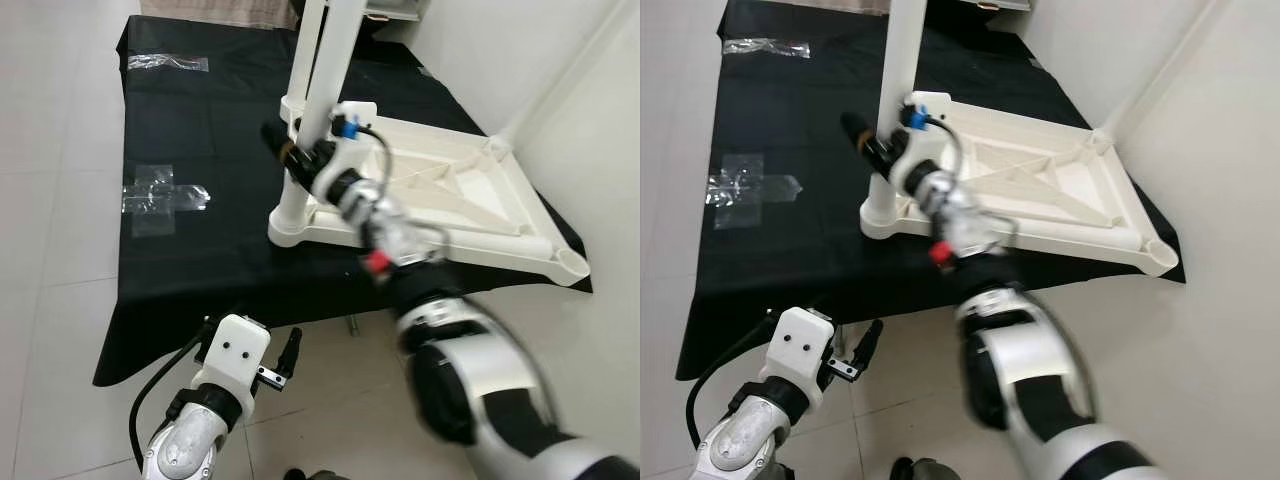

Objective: Building children table

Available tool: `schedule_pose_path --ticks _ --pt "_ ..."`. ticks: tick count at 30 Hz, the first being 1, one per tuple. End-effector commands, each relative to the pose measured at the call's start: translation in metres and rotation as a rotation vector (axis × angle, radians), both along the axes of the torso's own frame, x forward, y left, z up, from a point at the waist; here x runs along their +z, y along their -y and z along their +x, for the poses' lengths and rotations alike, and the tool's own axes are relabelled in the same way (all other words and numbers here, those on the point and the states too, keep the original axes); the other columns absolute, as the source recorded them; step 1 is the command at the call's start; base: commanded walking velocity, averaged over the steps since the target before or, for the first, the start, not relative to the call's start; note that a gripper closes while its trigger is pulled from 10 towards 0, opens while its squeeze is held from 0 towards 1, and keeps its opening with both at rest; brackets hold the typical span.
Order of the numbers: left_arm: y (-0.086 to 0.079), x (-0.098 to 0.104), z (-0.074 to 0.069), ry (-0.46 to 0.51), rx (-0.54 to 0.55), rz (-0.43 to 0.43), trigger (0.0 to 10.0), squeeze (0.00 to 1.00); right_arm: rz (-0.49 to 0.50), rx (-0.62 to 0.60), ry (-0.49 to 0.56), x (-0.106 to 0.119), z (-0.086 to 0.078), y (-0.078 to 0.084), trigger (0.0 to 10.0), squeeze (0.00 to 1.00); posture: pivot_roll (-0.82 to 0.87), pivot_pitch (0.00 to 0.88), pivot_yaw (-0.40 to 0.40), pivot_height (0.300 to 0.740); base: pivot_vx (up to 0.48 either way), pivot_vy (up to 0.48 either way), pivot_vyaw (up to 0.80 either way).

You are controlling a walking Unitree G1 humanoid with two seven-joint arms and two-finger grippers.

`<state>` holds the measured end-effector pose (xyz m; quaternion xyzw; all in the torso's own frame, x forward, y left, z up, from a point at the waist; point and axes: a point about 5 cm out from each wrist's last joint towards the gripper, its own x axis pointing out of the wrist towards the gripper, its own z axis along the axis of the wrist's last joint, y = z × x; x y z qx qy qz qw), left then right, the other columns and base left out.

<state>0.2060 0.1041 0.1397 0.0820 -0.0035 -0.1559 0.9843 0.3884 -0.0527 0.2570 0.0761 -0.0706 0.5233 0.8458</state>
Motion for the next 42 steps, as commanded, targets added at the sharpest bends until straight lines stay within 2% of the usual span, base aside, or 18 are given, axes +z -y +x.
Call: schedule_pose_path --ticks 1,9,10,14,17,19,23,25,26,27,29,33,34,35,36,39,40,42 --pt "0.002 -0.005 -0.001 -0.025 -0.01 -0.001 10.0 0.0 -0.117 0.233 -0.045 -0.024 -0.012 -0.01 10.0 0.0 0.14 0.17 -0.218 0.74 0.0 0.0 0.0" --pt "0.002 -0.004 -0.001 -0.023 -0.004 0.003 10.0 0.0 -0.178 0.281 -0.041 -0.029 -0.013 -0.02 10.0 0.0 0.14 0.172 -0.22 0.74 0.0 0.0 0.0" --pt "0.002 -0.004 -0.001 -0.023 -0.005 0.002 10.0 0.0 -0.177 0.265 -0.038 -0.028 -0.013 -0.023 0.0 0.0 0.14 0.174 -0.219 0.74 0.0 0.0 0.0" --pt "0.003 -0.003 -0.003 -0.023 -0.007 0.001 10.0 0.0 -0.146 0.19 -0.02 -0.022 -0.01 -0.031 0.0 0.0 0.15 0.174 -0.219 0.74 0.0 0.0 0.0" --pt "0.003 -0.002 -0.003 -0.024 -0.006 -0.001 10.0 0.0 -0.095 0.047 0.021 -0.013 -0.004 -0.033 0.0 0.0 0.14 0.176 -0.222 0.74 0.0 0.0 0.0" --pt "0.002 -0.003 -0.002 -0.025 -0.006 -0.004 10.0 0.0 -0.051 -0.234 -0.001 -0.008 0.008 -0.024 0.0 0.0 0.14 0.175 -0.223 0.74 0.0 0.0 0.0" --pt "0.002 -0.003 -0.002 -0.026 -0.006 -0.005 10.0 0.0 -0.041 -0.338 -0.016 -0.007 0.012 -0.019 0.0 0.0 0.14 0.175 -0.223 0.74 0.0 0.0 0.0" --pt "0.003 -0.003 -0.001 -0.027 -0.008 -0.005 10.0 0.0 -0.012 -0.516 -0.059 -0.009 0.019 -0.009 0.0 0.0 0.13 0.162 -0.221 0.74 0.0 0.0 0.0" --pt "0.003 -0.004 -0.001 -0.028 -0.01 -0.004 10.0 0.0 0.027 -0.779 -0.148 -0.021 0.023 0.009 0.0 0.0 0.14 0.156 -0.221 0.74 0.0 0.0 0.0" --pt "0.003 -0.004 -0.001 -0.028 -0.01 -0.004 10.0 0.0 0.027 -0.779 -0.148 -0.021 0.023 0.009 0.0 0.0 0.14 0.156 -0.221 0.74 0.0 0.0 0.0" --pt "0.004 -0.005 -0.001 -0.028 -0.013 0.0 10.0 0.0 0.08 -1.121 -0.289 -0.044 0.018 0.026 0.0 0.0 0.15 0.153 -0.222 0.74 0.0 0.0 0.0" --pt "0.004 -0.005 -0.002 -0.029 -0.013 0.004 10.0 0.0 0.106 -1.168 -0.346 -0.053 0.007 0.008 0.0 0.0 0.15 0.148 -0.222 0.74 0.0 0.0 0.0" --pt "0.003 -0.006 -0.002 -0.029 -0.014 0.006 10.0 0.0 0.115 -1.154 -0.355 -0.053 0.005 0.0 7.0 0.0 0.15 0.144 -0.221 0.74 0.0 0.0 0.0" --pt "0.003 -0.006 -0.002 -0.029 -0.014 0.006 10.0 0.0 0.115 -1.154 -0.355 -0.053 0.005 0.0 7.0 0.0 0.15 0.144 -0.221 0.74 0.0 0.0 0.0" --pt "0.003 -0.006 -0.003 -0.03 -0.015 0.006 10.0 0.0 0.147 -1.11 -0.362 -0.05 0.003 -0.011 10.0 0.0 0.15 0.14 -0.219 0.74 0.0 0.0 0.0" --pt "0.003 -0.007 -0.003 -0.032 -0.017 0.007 10.0 0.0 0.201 -1.018 -0.321 -0.041 0.0 -0.025 10.0 0.0 0.15 0.137 -0.219 0.74 0.0 0.0 0.0" --pt "0.003 -0.007 -0.003 -0.032 -0.018 0.007 10.0 0.0 0.218 -0.981 -0.295 -0.037 0.0 -0.029 10.0 1.0 0.15 0.137 -0.219 0.74 0.0 0.0 0.0" --pt "0.003 -0.007 -0.003 -0.033 -0.018 0.006 10.0 0.0 0.242 -0.912 -0.216 -0.027 0.0 -0.031 10.0 1.0 0.15 0.134 -0.222 0.74 0.0 0.0 0.0"
